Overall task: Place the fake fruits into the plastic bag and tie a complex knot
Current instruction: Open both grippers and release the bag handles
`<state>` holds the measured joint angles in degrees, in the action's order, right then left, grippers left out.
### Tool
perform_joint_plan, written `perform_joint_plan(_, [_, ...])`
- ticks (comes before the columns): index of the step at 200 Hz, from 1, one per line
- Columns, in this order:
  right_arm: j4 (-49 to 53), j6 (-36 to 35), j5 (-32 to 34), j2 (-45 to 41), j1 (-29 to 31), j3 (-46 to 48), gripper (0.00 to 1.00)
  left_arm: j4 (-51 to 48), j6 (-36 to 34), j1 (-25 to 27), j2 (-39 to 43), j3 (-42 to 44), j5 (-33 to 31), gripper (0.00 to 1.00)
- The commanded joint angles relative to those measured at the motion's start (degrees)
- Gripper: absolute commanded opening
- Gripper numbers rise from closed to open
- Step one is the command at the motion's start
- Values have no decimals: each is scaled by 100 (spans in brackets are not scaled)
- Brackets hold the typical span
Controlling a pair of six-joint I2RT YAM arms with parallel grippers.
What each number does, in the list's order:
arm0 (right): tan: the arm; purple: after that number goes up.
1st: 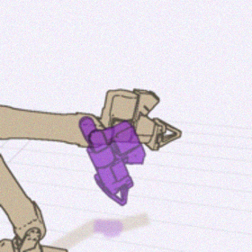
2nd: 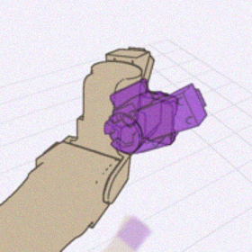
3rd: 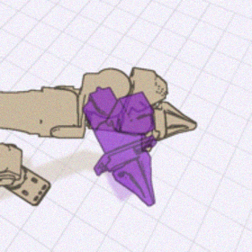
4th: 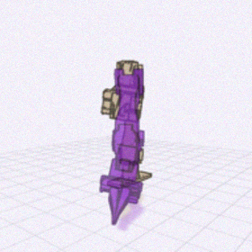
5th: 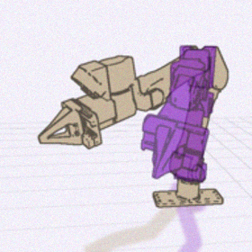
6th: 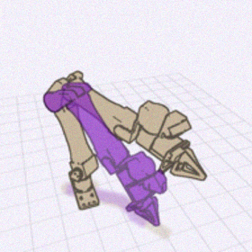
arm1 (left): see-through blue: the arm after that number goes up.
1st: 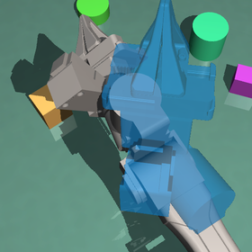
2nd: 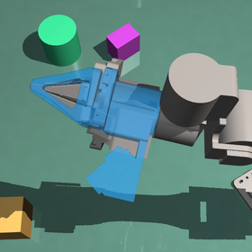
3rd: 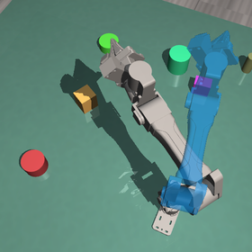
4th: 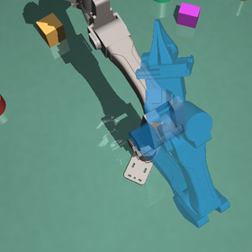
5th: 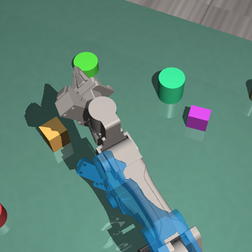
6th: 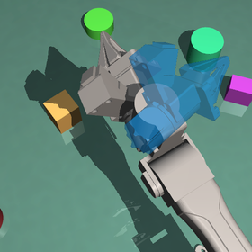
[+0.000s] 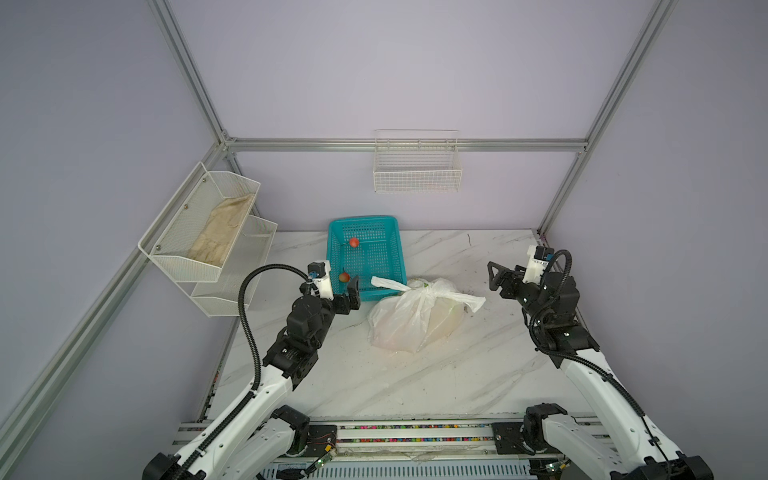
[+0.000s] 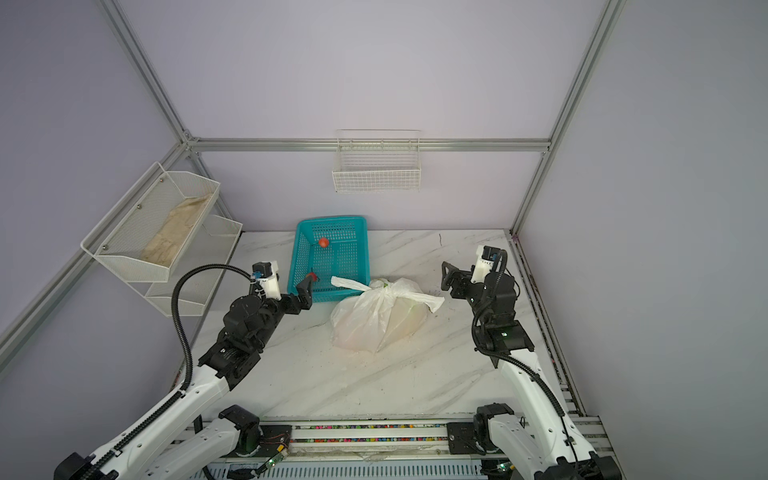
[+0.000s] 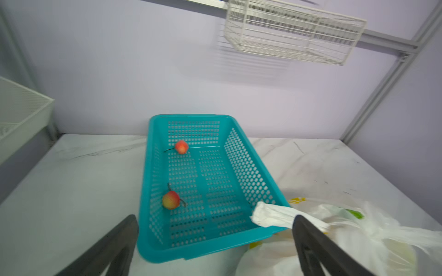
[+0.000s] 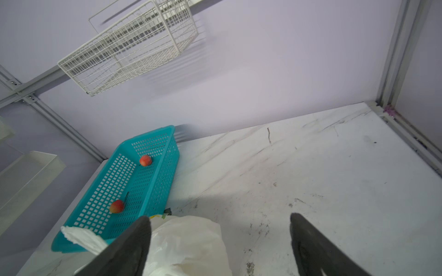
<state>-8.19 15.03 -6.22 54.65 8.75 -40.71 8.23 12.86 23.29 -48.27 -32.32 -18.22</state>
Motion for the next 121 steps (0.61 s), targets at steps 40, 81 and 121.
perform_joint_plan(40, [-2393,-233,2126,1884,36,568,97,1484,-827,-1357,-462,1435,-1456,100])
perform_joint_plan(81, [-4452,-1072,2316,3187,30,1264,97,3156,-1066,-1857,-1776,1852,-698,100])
perform_joint_plan(121, [-5397,-1546,1960,3651,11,1338,97,3159,-1107,-2136,-2385,1435,59,100])
